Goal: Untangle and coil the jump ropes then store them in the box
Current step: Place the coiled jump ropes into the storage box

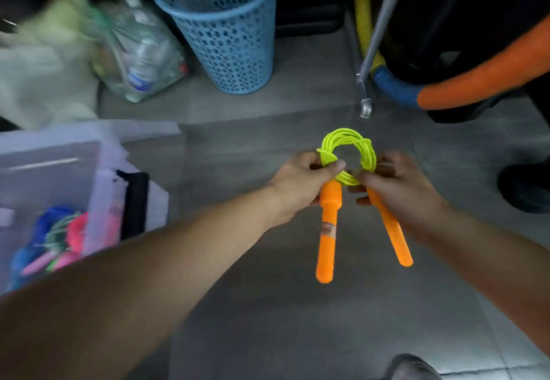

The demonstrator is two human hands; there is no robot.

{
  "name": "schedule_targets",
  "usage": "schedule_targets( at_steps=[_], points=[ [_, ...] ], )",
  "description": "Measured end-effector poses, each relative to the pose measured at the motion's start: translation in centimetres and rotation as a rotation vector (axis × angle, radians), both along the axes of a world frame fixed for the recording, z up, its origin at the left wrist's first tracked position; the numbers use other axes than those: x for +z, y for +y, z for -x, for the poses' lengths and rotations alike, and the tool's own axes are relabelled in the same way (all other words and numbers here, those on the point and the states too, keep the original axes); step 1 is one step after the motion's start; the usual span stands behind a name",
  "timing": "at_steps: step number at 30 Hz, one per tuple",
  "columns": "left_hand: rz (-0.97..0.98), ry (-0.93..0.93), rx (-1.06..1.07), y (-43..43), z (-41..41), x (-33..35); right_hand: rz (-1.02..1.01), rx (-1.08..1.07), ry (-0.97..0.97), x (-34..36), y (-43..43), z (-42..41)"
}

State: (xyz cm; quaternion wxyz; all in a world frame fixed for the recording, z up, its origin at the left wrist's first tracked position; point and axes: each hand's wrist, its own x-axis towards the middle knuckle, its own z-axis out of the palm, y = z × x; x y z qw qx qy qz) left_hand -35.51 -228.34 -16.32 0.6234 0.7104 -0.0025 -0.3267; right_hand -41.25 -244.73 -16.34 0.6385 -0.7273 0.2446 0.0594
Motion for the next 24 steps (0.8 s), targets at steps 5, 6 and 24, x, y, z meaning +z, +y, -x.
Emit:
schedule_targets(
  at_steps=[5, 6, 24],
  points=[
    [-0.094, -0.248, -0.066, 16.2, -1.0, 11.6, -0.097, 0.149, -0.214, 8.7, 14.8, -1.7],
    [-0.122, -0.287, -0.030, 19.7, -0.9, 13.3, -0.142, 0.169, -0.235, 10.1, 18.2, -2.1],
    [-0.849, -0.046, 0.429, 58.0, -2.8, -1.0, 0.049, 0.563, 0.016, -2.2, 58.5, -8.1]
  ],
)
